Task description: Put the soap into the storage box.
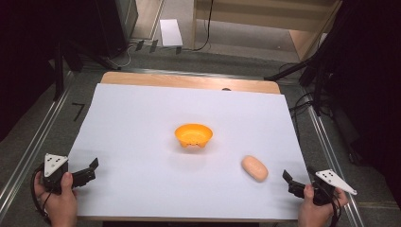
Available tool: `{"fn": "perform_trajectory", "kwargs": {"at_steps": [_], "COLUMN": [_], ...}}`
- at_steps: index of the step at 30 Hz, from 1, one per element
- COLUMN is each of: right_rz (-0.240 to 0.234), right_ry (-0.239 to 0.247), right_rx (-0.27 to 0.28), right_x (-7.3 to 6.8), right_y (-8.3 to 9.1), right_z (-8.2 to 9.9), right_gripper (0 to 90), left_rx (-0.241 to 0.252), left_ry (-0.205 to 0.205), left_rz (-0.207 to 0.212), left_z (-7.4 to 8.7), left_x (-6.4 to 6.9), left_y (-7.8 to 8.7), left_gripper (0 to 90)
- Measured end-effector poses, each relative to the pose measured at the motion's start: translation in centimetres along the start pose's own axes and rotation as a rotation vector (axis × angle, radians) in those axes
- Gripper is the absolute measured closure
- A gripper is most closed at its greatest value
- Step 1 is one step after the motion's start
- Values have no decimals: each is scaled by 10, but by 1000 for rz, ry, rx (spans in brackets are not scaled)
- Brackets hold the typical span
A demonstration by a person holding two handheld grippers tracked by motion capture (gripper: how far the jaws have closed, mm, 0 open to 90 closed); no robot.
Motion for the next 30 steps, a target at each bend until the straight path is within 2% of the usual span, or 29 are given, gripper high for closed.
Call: {"fn": "perform_trajectory", "kwargs": {"at_steps": [2, 7, 9, 11, 15, 17, 19, 22, 23, 30], "right_rz": [-4, -63, -71, -70, -108, -140, -184, -211, -219, -274], "right_ry": [22, 60, 99, 110, 170, 205, 218, 256, 289, 359], "right_rx": [-17, -90, -128, -148, -214, -258, -280, -308, -328, -389], "right_x": [-3, -8, -8, -9, -11, -15, -21, -28, -32, -46], "right_y": [-2, -7, -8, -7, -5, -7, -9, -11, -13, -20], "right_z": [0, 1, 1, 1, -1, -2, -5, -11, -16, -30], "right_gripper": [0, 0, 0, 0, 0, 0, 0, 18, 21, 37], "left_rx": [-1, -1, -3, -3, -2, -1, -1, -1, -1, -1], "left_ry": [-1, -2, -4, -4, -6, -6, -6, -6, -6, -6], "left_rz": [0, 1, 1, 1, 2, 2, 2, 2, 2, 3], "left_z": [0, 0, 0, 0, 0, 0, 0, 0, 0, 0], "left_x": [0, 0, 0, 0, 0, 0, 0, 0, 0, 0], "left_y": [0, 0, 0, 0, 0, 0, 0, 0, 0, 0], "left_gripper": [0, 0, 0, 0, 0, 0, 0, 0, 0, 0]}}
Point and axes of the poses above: each handheld gripper's, and its own axes: y roughly backward along the jaws, z roughly out of its underside, x roughly to its right, the point moved 7 cm from there along -y, roughly forward along the jaws, and after that the axes turned 15 degrees about y, right-handed, at the moved point
